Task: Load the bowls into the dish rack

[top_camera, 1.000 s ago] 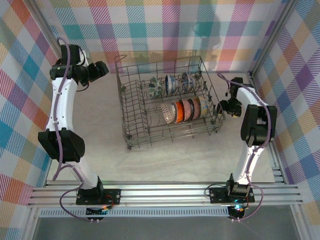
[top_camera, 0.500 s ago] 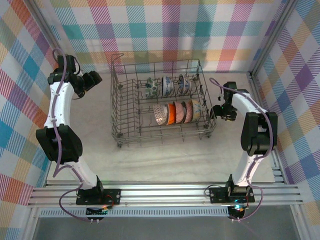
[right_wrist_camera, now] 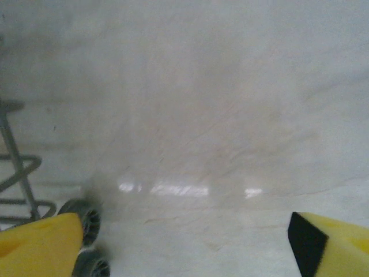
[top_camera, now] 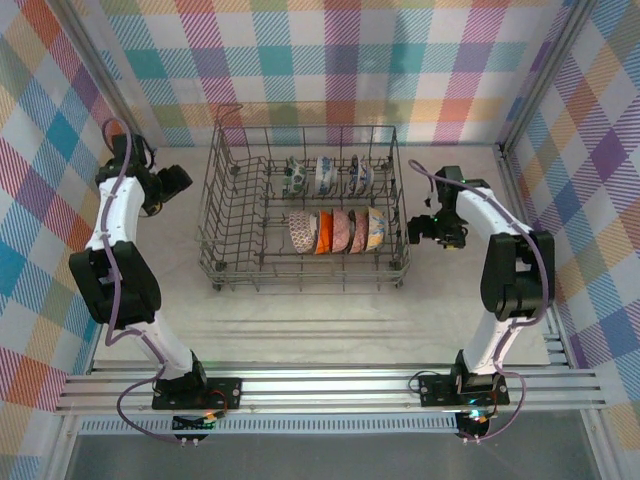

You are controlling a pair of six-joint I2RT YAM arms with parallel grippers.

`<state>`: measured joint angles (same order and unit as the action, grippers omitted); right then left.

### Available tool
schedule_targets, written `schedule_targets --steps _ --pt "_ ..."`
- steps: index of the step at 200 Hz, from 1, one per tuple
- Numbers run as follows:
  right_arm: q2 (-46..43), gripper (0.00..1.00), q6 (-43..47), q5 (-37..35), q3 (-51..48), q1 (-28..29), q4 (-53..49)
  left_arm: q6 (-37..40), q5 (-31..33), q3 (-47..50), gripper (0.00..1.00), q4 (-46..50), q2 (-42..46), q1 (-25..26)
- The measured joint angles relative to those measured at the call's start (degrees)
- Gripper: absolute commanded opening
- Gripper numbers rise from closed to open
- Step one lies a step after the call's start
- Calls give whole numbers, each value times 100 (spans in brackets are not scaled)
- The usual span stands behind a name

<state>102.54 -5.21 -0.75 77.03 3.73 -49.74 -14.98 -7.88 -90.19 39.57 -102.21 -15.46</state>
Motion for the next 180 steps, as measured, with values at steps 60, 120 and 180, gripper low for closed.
schedule_targets --steps 60,120,180 --pt "-1344 99 -262 -588 -1932 -619 2736 20 1342 3117 100 -1816 962 -4" --pt "-1720 99 138 -981 -4728 11 6599 588 2426 6190 100 -5305 1941 1075" --pt "-1600 99 535 -922 -5587 52 9501 1543 2798 6771 100 -6813 2175 1663"
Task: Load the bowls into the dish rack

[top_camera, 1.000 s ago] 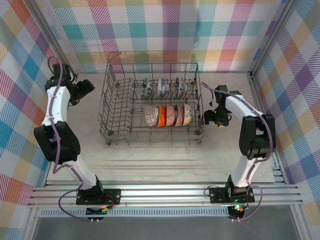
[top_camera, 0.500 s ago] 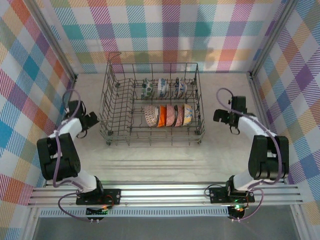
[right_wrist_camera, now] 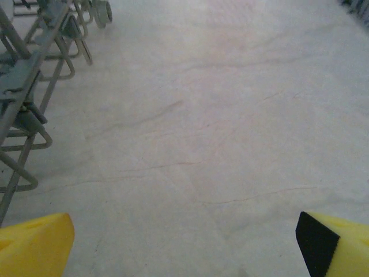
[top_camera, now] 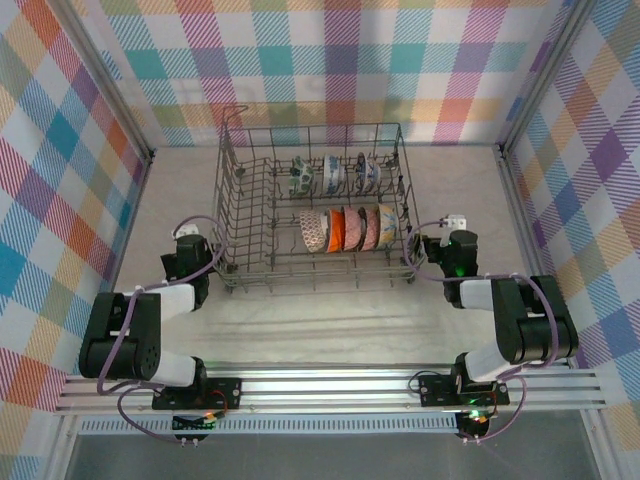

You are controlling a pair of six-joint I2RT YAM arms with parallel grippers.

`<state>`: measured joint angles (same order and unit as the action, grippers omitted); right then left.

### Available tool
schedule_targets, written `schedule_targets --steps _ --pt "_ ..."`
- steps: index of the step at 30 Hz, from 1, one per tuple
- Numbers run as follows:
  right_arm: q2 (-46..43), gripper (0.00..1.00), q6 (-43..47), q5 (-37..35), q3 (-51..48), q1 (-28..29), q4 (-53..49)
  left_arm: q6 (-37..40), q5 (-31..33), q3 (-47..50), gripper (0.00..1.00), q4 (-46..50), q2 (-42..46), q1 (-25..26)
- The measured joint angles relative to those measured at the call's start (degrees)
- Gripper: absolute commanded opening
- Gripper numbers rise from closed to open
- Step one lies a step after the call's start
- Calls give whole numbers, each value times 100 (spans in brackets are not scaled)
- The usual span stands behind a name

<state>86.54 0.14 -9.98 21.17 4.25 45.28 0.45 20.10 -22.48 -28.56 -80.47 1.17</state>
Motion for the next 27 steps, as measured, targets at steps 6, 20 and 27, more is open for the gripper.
schedule_targets --steps 6,20,27 --pt "177 99 81 146 -87 -122 402 90 -275 446 100 -925 -9 13" --pt "181 99 79 354 -15 -234 435 4 -280 516 100 -2444 -944 22" --pt "181 99 74 501 70 -302 343 9 0 271 100 -2208 -988 122"
